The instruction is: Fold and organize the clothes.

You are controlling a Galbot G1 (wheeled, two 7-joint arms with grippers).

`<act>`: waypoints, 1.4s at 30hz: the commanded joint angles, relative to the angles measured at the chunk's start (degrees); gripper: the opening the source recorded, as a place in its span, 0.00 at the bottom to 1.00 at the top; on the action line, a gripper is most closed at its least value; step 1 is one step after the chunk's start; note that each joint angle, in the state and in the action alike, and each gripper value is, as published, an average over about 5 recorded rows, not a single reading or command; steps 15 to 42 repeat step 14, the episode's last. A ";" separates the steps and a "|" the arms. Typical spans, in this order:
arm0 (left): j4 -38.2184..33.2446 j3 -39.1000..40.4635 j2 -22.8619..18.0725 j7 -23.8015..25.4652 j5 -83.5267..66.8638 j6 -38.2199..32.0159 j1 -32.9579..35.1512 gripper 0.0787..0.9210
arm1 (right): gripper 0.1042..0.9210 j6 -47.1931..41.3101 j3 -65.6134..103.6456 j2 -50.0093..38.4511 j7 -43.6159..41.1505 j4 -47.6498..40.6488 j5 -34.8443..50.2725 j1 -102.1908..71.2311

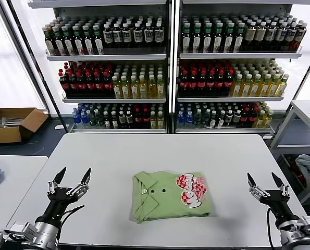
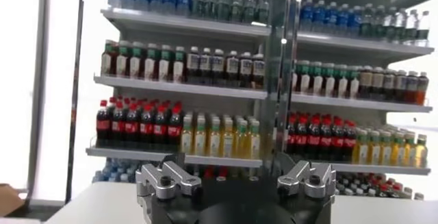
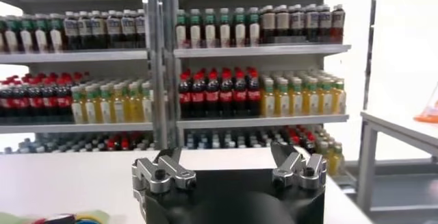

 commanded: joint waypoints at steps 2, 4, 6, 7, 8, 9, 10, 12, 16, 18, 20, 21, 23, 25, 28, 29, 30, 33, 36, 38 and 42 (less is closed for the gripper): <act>1.14 -1.24 -1.51 5.89 4.84 -5.34 0.54 0.88 | 0.88 0.65 5.85 0.46 -3.41 -0.05 1.42 -3.37; 1.58 -1.52 -1.66 5.83 5.09 -5.83 0.34 0.88 | 0.88 0.26 5.35 1.13 -3.72 0.55 1.50 -3.18; 1.94 -1.74 -1.96 5.81 5.25 -6.07 0.14 0.88 | 0.88 0.23 4.79 1.93 -4.09 0.93 1.14 -3.17; 2.01 -1.83 -2.17 5.80 5.32 -6.13 0.10 0.88 | 0.88 0.35 4.66 2.29 -4.31 0.96 1.03 -3.21; 2.01 -1.90 -2.39 5.81 5.42 -6.18 0.11 0.88 | 0.88 0.44 4.73 2.65 -4.56 0.93 1.05 -3.19; 2.00 -1.97 -2.60 5.84 5.53 -6.22 0.14 0.88 | 0.88 0.50 4.90 2.98 -4.82 0.88 1.21 -3.14; 1.99 -2.05 -2.78 5.88 5.64 -6.28 0.17 0.88 | 0.88 0.51 5.20 3.31 -5.11 0.86 1.42 -3.07; 2.18 -2.31 -3.03 5.98 5.88 -6.29 0.09 0.88 | 0.88 0.47 5.83 3.90 -5.73 0.96 1.71 -3.01; 2.34 -2.46 -3.12 6.05 6.02 -6.33 -0.01 0.88 | 0.88 0.40 6.13 4.17 -6.02 1.06 1.78 -3.02; 2.34 -2.46 -3.12 6.05 6.02 -6.33 -0.01 0.88 | 0.88 0.40 6.13 4.17 -6.02 1.06 1.78 -3.02; 2.34 -2.46 -3.12 6.05 6.02 -6.33 -0.01 0.88 | 0.88 0.40 6.13 4.17 -6.02 1.06 1.78 -3.02; 2.34 -2.46 -3.12 6.05 6.02 -6.33 -0.01 0.88 | 0.88 0.40 6.13 4.17 -6.02 1.06 1.78 -3.02; 2.34 -2.46 -3.12 6.05 6.02 -6.33 -0.01 0.88 | 0.88 0.40 6.13 4.17 -6.02 1.06 1.78 -3.02; 2.34 -2.46 -3.12 6.05 6.02 -6.33 -0.01 0.88 | 0.88 0.40 6.13 4.17 -6.02 1.06 1.78 -3.02; 2.34 -2.46 -3.12 6.05 6.02 -6.33 -0.01 0.88 | 0.88 0.40 6.13 4.17 -6.02 1.06 1.78 -3.02; 2.34 -2.46 -3.12 6.05 6.02 -6.33 -0.01 0.88 | 0.88 0.40 6.13 4.17 -6.02 1.06 1.78 -3.02; 2.34 -2.46 -3.12 6.05 6.02 -6.33 -0.01 0.88 | 0.88 0.40 6.13 4.17 -6.02 1.06 1.78 -3.02; 2.34 -2.46 -3.12 6.05 6.02 -6.33 -0.01 0.88 | 0.88 0.40 6.13 4.17 -6.02 1.06 1.78 -3.02; 2.34 -2.46 -3.12 6.05 6.02 -6.33 -0.01 0.88 | 0.88 0.40 6.13 4.17 -6.02 1.06 1.78 -3.02; 2.34 -2.46 -3.12 6.05 6.02 -6.33 -0.01 0.88 | 0.88 0.40 6.13 4.17 -6.02 1.06 1.78 -3.02; 2.34 -2.46 -3.12 6.05 6.02 -6.33 -0.01 0.88 | 0.88 0.40 6.13 4.17 -6.02 1.06 1.78 -3.02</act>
